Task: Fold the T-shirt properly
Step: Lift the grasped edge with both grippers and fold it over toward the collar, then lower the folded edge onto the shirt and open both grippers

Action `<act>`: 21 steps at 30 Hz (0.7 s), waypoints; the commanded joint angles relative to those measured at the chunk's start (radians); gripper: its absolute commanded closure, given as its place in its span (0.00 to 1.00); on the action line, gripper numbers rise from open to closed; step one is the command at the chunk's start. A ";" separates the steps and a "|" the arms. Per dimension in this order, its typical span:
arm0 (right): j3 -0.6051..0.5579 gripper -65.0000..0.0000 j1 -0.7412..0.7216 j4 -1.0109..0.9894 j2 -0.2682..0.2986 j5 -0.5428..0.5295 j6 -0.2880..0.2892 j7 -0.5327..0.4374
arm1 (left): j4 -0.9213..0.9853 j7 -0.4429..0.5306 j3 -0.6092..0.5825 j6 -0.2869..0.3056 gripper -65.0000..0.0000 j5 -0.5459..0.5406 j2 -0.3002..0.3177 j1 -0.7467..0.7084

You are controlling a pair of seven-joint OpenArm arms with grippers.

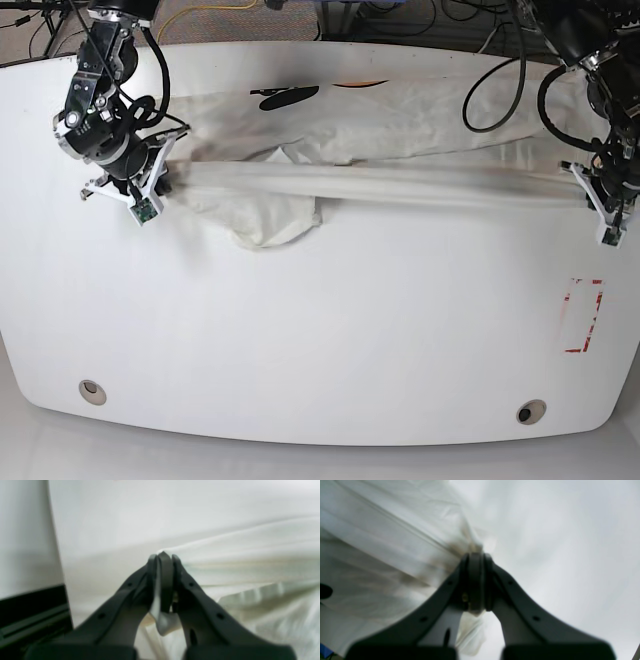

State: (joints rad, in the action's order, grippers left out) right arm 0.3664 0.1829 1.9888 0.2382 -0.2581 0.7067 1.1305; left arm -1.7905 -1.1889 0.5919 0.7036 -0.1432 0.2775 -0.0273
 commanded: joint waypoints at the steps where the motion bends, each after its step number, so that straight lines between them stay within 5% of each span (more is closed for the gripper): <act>1: 0.007 0.98 0.011 0.020 0.014 0.015 -0.009 -0.007 | -0.018 -0.001 0.006 -0.005 1.00 0.017 0.022 -0.027; 15: 0.007 0.97 0.066 0.016 0.014 0.015 -0.009 -0.007 | -0.018 0.001 0.003 -0.005 0.99 0.017 0.024 -0.181; 21: 0.007 0.96 0.079 0.016 0.014 0.016 -0.009 -0.005 | -0.015 0.001 -0.002 -0.005 0.69 0.023 0.024 -0.190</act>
State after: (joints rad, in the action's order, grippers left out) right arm 0.3664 0.2638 1.9884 0.2382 -0.2569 0.7036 1.1301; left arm -1.7897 -1.1893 0.5880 0.7040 -0.1310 0.2779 -0.2249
